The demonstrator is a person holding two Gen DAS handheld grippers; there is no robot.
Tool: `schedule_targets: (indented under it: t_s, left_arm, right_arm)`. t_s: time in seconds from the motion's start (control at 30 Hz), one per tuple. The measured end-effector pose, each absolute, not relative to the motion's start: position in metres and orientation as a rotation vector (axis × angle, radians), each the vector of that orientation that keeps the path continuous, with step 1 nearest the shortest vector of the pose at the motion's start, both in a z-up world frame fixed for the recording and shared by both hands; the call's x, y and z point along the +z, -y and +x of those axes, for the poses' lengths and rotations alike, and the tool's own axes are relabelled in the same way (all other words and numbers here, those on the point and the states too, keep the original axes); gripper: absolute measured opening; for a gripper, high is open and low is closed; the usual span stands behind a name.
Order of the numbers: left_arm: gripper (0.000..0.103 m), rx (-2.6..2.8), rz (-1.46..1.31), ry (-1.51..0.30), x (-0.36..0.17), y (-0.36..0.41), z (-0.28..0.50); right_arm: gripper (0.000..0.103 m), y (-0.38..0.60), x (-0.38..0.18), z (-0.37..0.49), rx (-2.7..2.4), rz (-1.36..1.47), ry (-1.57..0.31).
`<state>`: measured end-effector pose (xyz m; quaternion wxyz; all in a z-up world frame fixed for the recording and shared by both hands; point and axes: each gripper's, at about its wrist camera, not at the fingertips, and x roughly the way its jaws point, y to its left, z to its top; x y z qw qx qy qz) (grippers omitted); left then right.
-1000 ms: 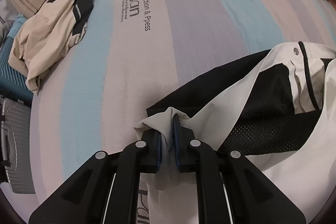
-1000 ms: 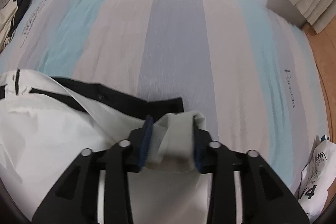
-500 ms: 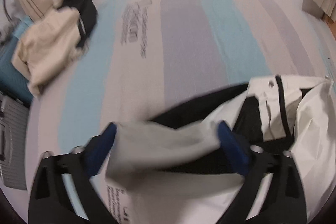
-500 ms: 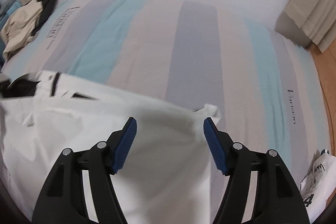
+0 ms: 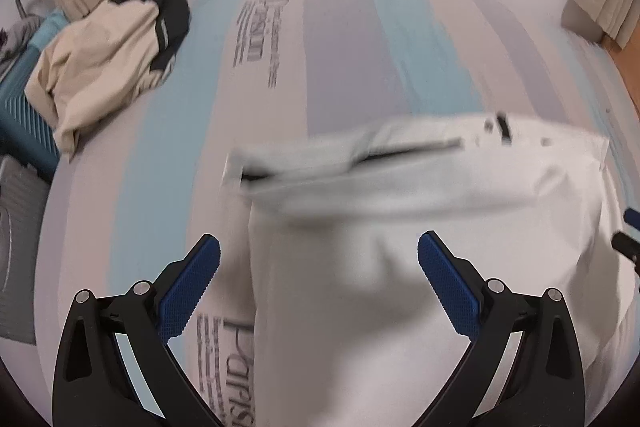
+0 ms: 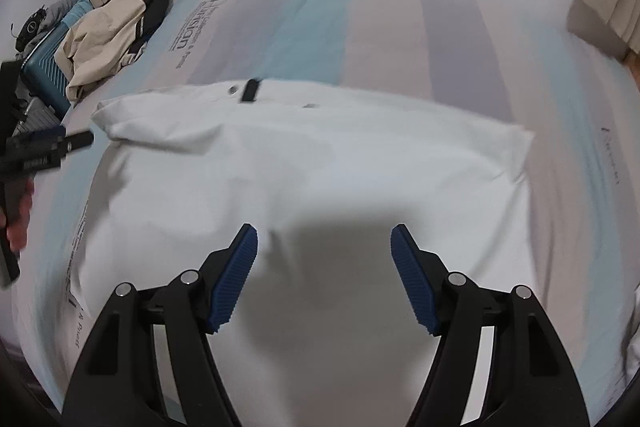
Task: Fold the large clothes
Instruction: 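Press the folded white jacket flat with both grippers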
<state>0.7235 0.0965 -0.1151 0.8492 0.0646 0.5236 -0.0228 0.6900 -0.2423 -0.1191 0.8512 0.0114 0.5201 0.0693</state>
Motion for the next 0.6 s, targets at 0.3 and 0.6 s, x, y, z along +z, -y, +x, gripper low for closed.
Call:
schedule_targets:
  t_s: [0.3, 0.6]
  left_arm:
    - [0.097, -0.097, 0.122, -1.187, -0.175, -0.135, 0.686]
    - [0.098, -0.133, 0.045, -1.213, -0.208, -0.159, 0.677]
  right_arm:
    - [0.066, 0.205, -0.18, 0.707, 0.068, 0.03, -1.208]
    - [0.069, 0.2, -0.219, 0.719, 0.05, -0.01, -1.266]
